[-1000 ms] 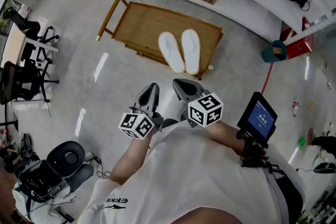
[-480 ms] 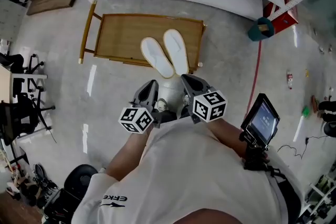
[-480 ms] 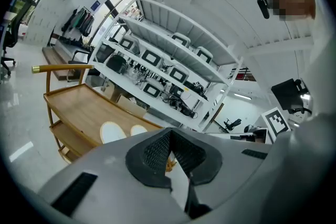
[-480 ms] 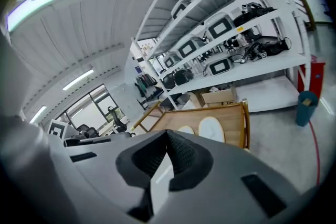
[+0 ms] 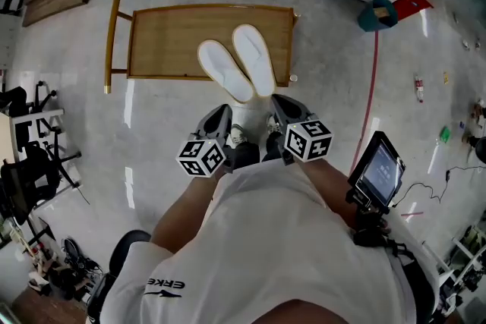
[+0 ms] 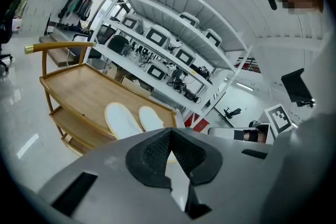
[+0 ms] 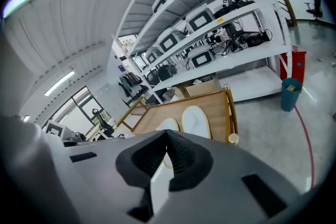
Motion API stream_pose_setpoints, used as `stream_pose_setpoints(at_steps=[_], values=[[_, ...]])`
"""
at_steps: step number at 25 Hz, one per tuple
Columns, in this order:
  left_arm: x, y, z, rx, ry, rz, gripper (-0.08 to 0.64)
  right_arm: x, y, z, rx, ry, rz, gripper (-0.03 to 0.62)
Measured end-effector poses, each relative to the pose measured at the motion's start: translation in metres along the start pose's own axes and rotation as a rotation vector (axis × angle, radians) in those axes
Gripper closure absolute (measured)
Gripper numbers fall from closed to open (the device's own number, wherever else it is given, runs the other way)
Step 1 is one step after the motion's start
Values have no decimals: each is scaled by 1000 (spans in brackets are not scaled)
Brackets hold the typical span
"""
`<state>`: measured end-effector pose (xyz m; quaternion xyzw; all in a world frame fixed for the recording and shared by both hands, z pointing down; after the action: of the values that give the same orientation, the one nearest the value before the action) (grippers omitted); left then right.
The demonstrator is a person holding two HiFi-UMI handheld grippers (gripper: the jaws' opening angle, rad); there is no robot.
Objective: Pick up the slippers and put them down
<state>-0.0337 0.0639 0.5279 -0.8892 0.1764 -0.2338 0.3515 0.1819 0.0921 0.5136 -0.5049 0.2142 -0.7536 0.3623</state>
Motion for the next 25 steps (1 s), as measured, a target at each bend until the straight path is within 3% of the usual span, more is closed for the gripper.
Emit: stream_pose_setpoints(at_steps=[14,22,25], values=[[31,-44,-41,-124,5,-153,555,43,-40,42,85,-33,-116,591],[45,-66,-56,-208,-132,-188,547,64,-61,58,142,-19,-177,583],[48,-74,-59,-241,-167,-206,455,69,-67,60,177,3,-194,527]])
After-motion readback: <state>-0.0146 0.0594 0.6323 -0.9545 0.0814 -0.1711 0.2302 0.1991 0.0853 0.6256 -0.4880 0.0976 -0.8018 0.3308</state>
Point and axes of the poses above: the fingertips, and each gripper's own axes: x forward along the fingers, z to its right, y out of its top, the point moved 8 cm from there along -x, backward along the fingers, and after that the axes turned 12 degrees about -y, right-handed, at the moved point
